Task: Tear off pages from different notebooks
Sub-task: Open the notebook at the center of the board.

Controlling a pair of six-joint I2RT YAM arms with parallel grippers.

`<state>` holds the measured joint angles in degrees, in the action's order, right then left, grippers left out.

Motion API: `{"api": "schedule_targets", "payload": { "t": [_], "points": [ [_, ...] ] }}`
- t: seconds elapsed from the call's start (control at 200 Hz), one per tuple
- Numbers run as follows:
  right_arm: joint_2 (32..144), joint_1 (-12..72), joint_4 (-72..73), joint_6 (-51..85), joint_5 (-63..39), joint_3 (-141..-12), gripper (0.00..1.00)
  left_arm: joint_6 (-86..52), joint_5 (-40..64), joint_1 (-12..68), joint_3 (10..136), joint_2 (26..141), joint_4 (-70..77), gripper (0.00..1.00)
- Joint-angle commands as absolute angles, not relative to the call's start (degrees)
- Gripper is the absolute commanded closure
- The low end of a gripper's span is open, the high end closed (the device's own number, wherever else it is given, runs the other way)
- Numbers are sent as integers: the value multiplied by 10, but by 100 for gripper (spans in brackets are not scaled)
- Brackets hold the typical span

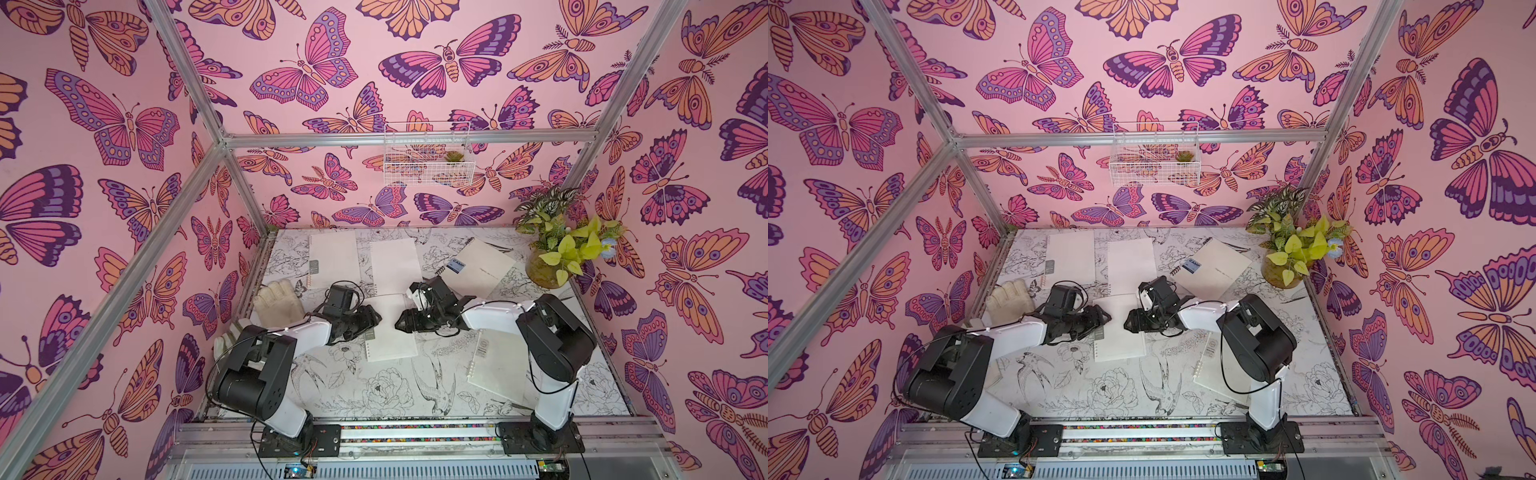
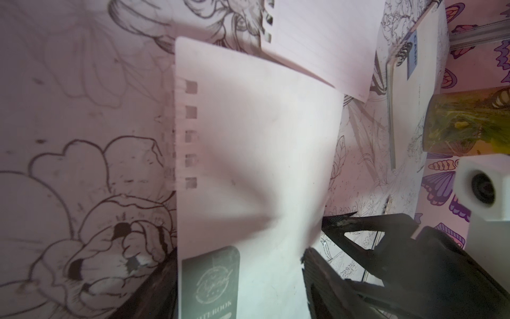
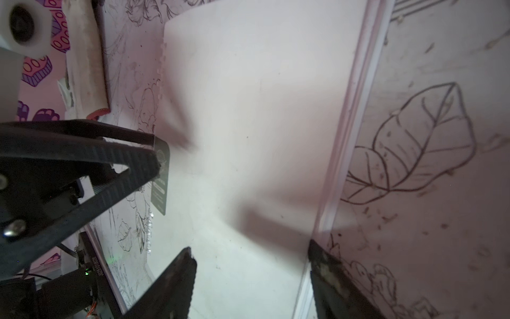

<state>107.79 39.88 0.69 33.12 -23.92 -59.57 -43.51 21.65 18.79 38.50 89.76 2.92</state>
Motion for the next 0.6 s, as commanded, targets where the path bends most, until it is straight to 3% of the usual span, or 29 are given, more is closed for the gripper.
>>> {"api": "schedule_targets", "payload": {
  "t": [0.0, 0.491, 0.596],
  "points": [
    [1057, 397, 53, 352, -285, -583, 32, -439, 234, 188, 371, 902, 29, 31],
    [1027, 376, 137, 400, -334, -543, 37, -441, 242, 176, 357, 902, 41, 31],
    [1027, 372, 157, 411, -345, -538, 43, -442, 245, 173, 355, 903, 44, 31]
  ]
}}
